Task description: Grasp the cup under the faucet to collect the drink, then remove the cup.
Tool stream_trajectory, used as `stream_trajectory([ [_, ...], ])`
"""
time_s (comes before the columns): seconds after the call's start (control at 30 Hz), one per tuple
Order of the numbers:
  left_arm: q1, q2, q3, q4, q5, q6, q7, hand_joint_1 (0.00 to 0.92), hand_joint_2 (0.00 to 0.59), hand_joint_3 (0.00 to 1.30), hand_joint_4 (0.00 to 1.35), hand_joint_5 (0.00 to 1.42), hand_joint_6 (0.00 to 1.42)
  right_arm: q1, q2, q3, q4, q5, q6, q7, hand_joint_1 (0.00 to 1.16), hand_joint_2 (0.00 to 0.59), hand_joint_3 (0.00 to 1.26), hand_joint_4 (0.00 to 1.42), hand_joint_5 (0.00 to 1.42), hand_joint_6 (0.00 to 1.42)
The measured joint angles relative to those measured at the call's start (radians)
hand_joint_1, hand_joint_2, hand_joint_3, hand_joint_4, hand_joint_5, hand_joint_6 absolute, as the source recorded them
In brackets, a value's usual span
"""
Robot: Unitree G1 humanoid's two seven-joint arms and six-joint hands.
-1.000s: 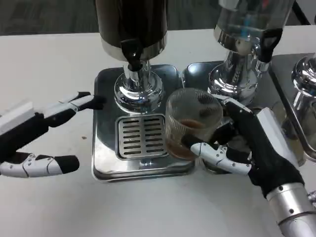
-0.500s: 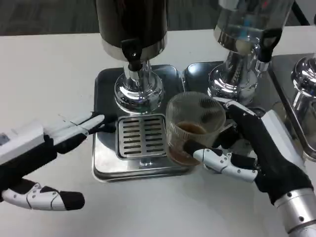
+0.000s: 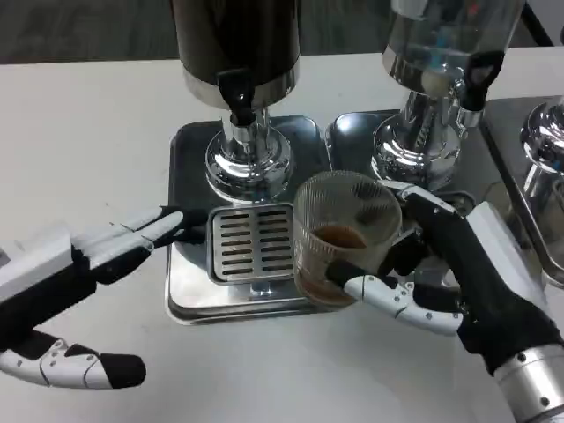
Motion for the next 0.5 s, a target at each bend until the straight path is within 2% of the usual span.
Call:
stream_trajectory([
  [0.5, 0.027, 0.012, -0.029, -0.022, -0.002, -0.002, 0.008, 0.000, 0.096, 0.00, 0.00, 0.00, 0.06, 0.032, -0.003, -0.001, -0.022, -0.004, 0.000, 0.005, 0.67, 0.245, 0.50, 0.62, 0.72, 0.72],
])
